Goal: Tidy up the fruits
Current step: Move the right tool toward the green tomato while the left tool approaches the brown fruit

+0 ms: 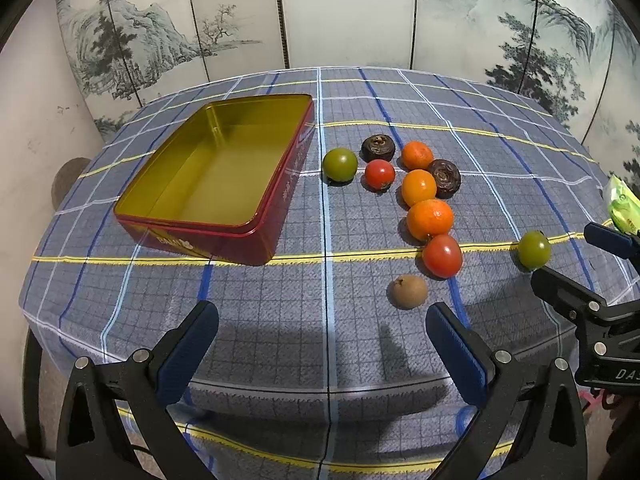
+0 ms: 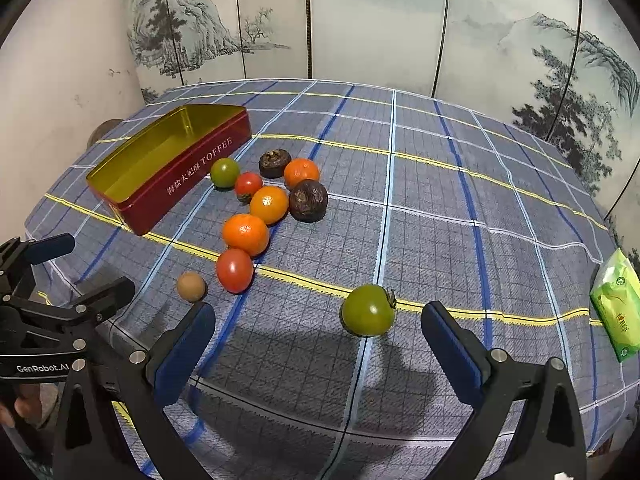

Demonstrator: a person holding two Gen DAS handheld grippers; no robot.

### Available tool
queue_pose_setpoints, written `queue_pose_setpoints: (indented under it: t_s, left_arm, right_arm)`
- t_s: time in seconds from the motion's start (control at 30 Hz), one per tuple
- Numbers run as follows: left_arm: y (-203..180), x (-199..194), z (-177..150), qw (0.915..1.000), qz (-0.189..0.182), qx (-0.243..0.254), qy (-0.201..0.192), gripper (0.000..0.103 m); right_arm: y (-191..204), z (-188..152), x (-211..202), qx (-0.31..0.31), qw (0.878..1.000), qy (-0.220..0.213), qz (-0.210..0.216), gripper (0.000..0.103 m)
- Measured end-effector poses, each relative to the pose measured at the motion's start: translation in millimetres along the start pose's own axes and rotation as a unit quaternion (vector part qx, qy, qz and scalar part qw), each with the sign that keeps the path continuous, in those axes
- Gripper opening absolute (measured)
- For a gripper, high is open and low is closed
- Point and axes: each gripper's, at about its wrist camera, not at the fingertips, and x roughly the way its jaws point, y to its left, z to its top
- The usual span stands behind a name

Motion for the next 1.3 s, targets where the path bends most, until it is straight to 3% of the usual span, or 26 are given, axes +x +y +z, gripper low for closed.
queue_pose_setpoints:
  t_s: [1.3]
  left_arm:
    - [-3.1, 7.5, -3.5, 0.9999, -0.008, -0.002, 0.013, 0.103]
  right_arm:
    - [-2.0, -2.7, 4.7, 0.003, 1.000, 0.007, 0.010, 0.092]
